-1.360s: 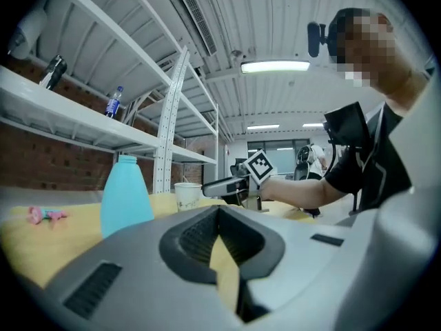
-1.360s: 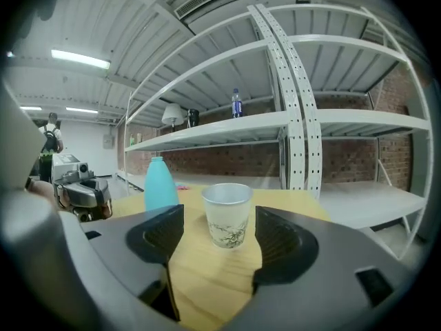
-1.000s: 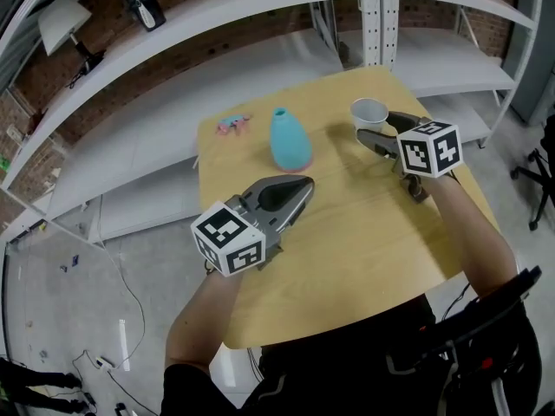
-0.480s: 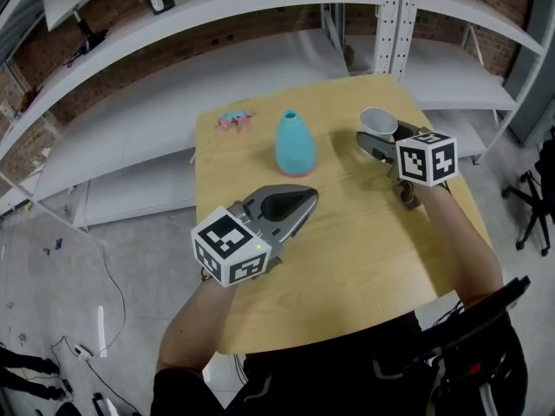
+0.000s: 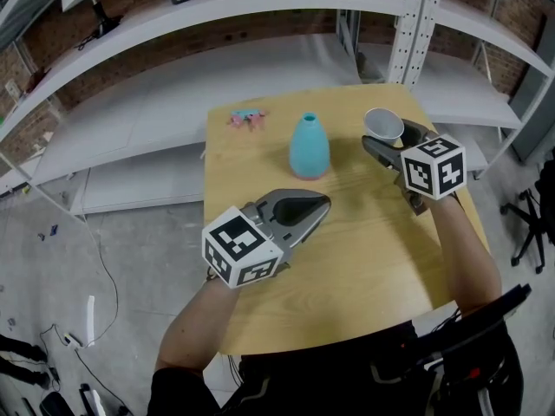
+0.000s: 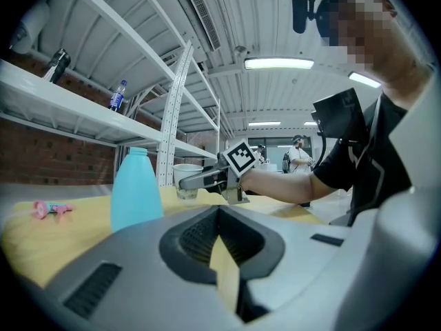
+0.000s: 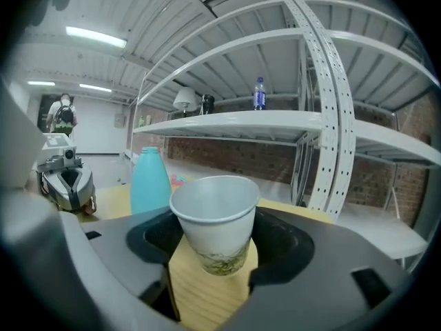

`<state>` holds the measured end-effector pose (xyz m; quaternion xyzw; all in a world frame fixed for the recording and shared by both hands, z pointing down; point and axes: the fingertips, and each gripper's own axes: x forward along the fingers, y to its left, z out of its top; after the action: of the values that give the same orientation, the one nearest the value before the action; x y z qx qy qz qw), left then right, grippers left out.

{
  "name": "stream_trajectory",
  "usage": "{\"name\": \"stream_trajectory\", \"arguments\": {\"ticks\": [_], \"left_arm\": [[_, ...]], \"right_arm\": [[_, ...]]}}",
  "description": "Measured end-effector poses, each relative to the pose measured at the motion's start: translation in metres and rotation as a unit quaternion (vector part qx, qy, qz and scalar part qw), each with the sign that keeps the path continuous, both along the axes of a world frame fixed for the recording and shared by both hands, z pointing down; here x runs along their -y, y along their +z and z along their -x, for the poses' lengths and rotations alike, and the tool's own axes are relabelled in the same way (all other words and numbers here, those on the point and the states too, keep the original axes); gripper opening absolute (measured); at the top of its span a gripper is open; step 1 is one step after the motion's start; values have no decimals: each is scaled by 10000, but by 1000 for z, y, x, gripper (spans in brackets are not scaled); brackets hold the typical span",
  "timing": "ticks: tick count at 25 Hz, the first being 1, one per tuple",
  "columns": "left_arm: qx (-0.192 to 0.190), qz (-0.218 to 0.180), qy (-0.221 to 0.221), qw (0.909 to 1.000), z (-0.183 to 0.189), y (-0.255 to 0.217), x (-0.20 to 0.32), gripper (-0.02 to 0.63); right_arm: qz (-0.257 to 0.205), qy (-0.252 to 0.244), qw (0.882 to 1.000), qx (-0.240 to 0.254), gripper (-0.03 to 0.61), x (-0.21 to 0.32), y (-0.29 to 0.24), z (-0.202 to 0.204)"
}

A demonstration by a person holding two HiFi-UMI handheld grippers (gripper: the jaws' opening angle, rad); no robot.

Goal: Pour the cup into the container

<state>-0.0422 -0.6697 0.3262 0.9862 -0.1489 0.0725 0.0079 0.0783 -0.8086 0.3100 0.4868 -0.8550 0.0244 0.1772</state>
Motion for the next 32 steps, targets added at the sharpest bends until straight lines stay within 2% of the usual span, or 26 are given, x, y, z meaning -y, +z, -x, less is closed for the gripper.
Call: {"name": "stream_trajectory", "arguments": {"ticks": [5,9,16,25,32], "left_arm": [[0,-8,152,9999,5,-2,-7,1],[-2,0,110,9999,9,-1,-7,2],[-8,-13,141,9999,9,-1,-8,1],[-7,-5,156,9999,11,0,-9,2],[-14,2,162,9999,12,-1,-9,0]], "right_arm": [[-320,-318,9971,-606,310,-4,-30,27],[-540,-482,9917,-1066,310,-4,-47,48],[-729,-690,9813,-1640,310,0,-64,76],[-947,-792,9565,-2645,310,4,-67,96],[-1110,-743,9382,-3192,310,6,-70,98]]}}
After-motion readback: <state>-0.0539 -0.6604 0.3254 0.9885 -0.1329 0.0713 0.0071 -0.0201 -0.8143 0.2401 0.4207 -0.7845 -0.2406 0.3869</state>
